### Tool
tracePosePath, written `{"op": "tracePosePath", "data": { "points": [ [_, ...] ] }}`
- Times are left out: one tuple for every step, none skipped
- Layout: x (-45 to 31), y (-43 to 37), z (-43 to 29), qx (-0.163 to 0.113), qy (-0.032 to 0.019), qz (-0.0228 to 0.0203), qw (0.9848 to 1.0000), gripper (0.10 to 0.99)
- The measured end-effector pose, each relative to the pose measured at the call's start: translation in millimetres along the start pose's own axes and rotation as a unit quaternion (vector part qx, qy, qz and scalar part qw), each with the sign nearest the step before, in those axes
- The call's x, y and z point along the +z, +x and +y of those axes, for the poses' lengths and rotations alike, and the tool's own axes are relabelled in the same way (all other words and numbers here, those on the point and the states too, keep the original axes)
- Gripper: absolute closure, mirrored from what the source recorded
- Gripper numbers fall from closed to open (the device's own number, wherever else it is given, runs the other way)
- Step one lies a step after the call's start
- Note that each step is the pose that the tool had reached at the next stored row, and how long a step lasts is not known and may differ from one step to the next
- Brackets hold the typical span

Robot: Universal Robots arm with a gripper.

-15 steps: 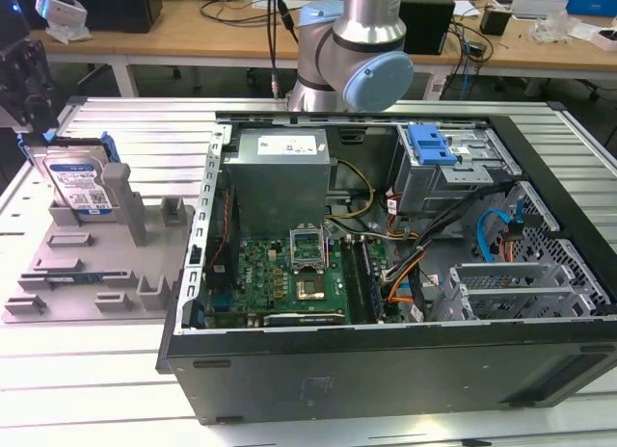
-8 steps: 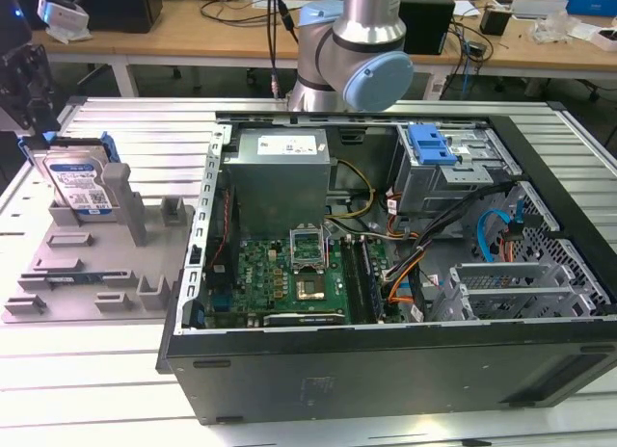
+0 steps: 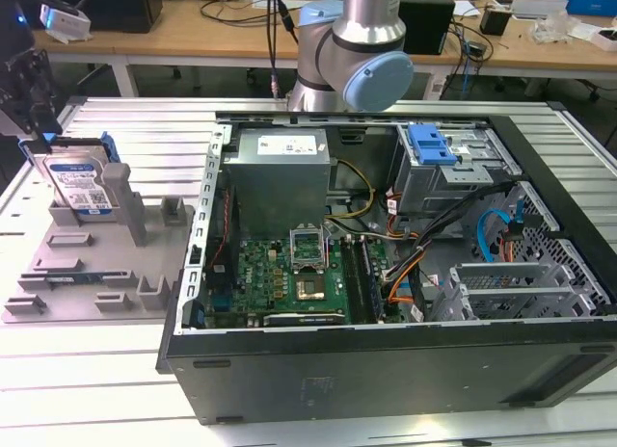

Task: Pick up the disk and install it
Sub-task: 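Pick up the disk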

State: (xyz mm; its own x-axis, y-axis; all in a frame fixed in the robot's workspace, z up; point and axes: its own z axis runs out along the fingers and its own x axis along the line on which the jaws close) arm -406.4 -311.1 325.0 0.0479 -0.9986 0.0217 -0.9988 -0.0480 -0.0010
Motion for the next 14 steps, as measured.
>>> {"op": "tracePosePath", "data": {
  "points": [
    [0.5,-0.2,0.0,0.0,0.0,0.0,1.0,0.604],
    [1.1,-0.4,0.0,0.0,0.0,0.0,1.0,0.604],
    [2.0,-0.9,0.0,0.0,0.0,0.0,1.0,0.604],
    [2.9,-1.0,-0.1,0.0,0.0001,0.0,1.0,0.604],
    [3.5,-1.0,-0.1,0.0,0.0,0.0,1.0,0.604],
    [4.4,-1.3,-0.1,0.0,0.0,0.0,1.0,0.604],
    [5.1,-1.4,-0.1,0.0,0.0,0.0,1.0,0.604],
    [6.0,-1.6,-0.1,0.0,0.0,0.0,1.0,0.604],
    [7.0,-1.8,-0.1,0.0,0.0,0.0,1.0,0.604],
    [8.0,-2.1,-0.1,0.0,0.0,0.0,1.0,0.604],
    [9.0,-2.4,-0.1,0.0,0.0,0.0,1.0,0.604],
    [9.6,-2.6,-0.2,0.0,0.0,0.0,1.0,0.604],
    [10.1,-2.7,-0.2,0.0,0.0,0.0,1.0,0.604],
    [10.3,-2.8,-0.1,0.0,0.0,0.0,1.0,0.604]
  ]
}}
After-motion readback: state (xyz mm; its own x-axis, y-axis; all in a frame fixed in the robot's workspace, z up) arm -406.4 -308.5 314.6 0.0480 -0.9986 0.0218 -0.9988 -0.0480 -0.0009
